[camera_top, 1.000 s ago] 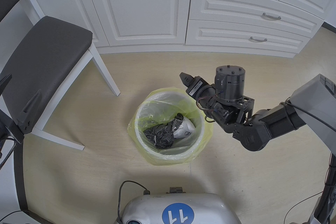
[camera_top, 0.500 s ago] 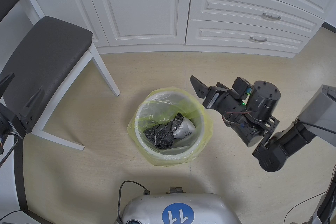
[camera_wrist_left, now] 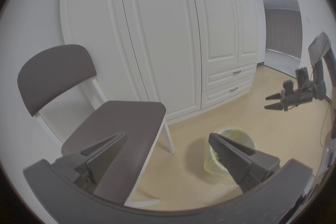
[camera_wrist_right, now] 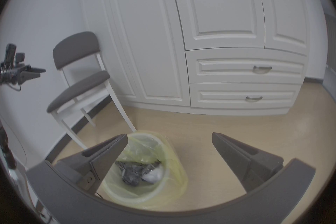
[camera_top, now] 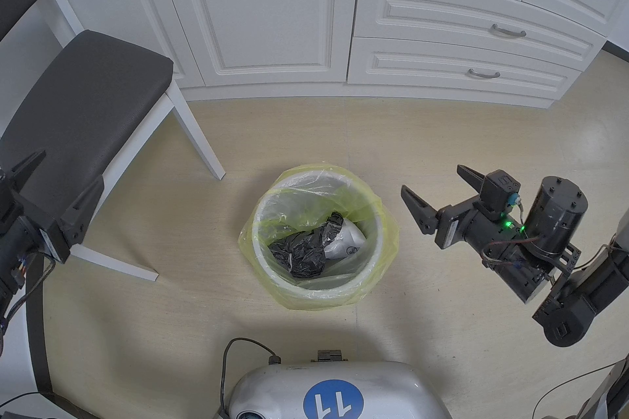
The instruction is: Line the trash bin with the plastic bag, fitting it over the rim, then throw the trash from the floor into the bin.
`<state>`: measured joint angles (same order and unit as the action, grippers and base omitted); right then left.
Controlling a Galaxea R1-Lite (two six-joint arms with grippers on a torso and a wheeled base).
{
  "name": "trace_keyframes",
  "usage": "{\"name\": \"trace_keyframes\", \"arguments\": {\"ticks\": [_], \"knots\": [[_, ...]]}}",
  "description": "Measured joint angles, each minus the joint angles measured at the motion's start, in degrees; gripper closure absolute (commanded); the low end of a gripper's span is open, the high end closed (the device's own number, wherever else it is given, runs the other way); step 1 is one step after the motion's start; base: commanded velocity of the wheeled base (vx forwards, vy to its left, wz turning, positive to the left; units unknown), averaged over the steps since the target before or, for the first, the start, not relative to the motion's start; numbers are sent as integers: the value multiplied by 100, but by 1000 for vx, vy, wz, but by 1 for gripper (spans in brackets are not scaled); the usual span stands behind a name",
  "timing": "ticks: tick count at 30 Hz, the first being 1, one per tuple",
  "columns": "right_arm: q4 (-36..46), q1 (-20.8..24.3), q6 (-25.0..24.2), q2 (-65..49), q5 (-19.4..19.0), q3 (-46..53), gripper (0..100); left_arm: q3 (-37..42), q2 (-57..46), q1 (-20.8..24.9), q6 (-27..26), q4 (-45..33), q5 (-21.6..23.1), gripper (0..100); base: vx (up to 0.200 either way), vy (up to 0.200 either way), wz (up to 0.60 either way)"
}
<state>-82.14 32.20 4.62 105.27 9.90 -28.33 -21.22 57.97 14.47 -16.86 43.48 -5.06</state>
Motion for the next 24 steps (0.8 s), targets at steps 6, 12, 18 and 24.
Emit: {"name": "trace_keyframes", "arguments": {"ticks": [6,12,18,24], "knots": [[-18,-265,644,-278,347,596,0,122,325,-30,-16,102,-2,0,0,0,0],[-308,-764,1112,-634,408,1130,0,172,429,-45,0,124,-2,0,0,0,0],[-675,-1217,1278,-990,380,1565,0,293,460,-166,55,132,-5,0,0,0,0],[-681,-1831,1235,-1274,349,1838,0,472,490,-616,446,134,2,0,0,0,0]]}}
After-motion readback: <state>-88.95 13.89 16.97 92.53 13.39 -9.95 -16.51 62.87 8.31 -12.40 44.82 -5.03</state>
